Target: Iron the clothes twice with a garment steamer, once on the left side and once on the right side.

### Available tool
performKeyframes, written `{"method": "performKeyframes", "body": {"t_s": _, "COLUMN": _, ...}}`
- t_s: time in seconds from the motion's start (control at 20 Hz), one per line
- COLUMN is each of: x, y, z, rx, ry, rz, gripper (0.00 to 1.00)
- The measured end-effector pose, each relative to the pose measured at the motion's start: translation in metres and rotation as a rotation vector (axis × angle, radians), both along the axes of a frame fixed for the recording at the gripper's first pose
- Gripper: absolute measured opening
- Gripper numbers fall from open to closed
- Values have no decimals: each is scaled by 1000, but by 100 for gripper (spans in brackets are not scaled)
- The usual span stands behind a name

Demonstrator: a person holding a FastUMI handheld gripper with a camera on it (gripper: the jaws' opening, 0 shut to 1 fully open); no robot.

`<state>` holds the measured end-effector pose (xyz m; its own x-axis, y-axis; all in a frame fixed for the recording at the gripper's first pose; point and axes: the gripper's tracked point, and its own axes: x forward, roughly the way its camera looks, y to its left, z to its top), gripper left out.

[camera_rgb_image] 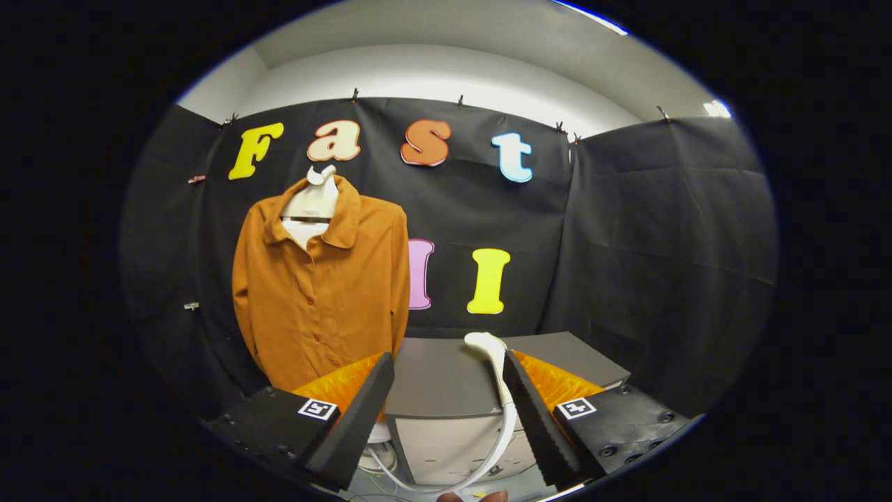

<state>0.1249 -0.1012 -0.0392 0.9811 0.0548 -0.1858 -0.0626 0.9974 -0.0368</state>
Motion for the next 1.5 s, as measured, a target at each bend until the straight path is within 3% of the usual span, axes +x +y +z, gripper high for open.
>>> {"method": "performKeyframes", "body": {"t_s": 0.6, "x": 162, "y": -76, "z": -140, "rx": 63, "ry": 476, "rz": 35, "gripper": 99}}
{"method": "performKeyframes", "body": {"t_s": 1.0, "x": 202, "y": -91, "z": -203, "rx": 86, "ry": 680, "rz": 37, "gripper": 98}}
{"method": "performKeyframes", "body": {"t_s": 1.3, "x": 209, "y": -87, "z": -230, "rx": 85, "ry": 753, "rz": 44, "gripper": 44}}
{"method": "performKeyframes", "body": {"t_s": 1.35, "x": 204, "y": -88, "z": -219, "rx": 86, "ry": 736, "rz": 50, "gripper": 45}}
{"method": "performKeyframes", "body": {"t_s": 1.5, "x": 208, "y": -85, "z": -215, "rx": 126, "ry": 664, "rz": 71, "gripper": 30}}
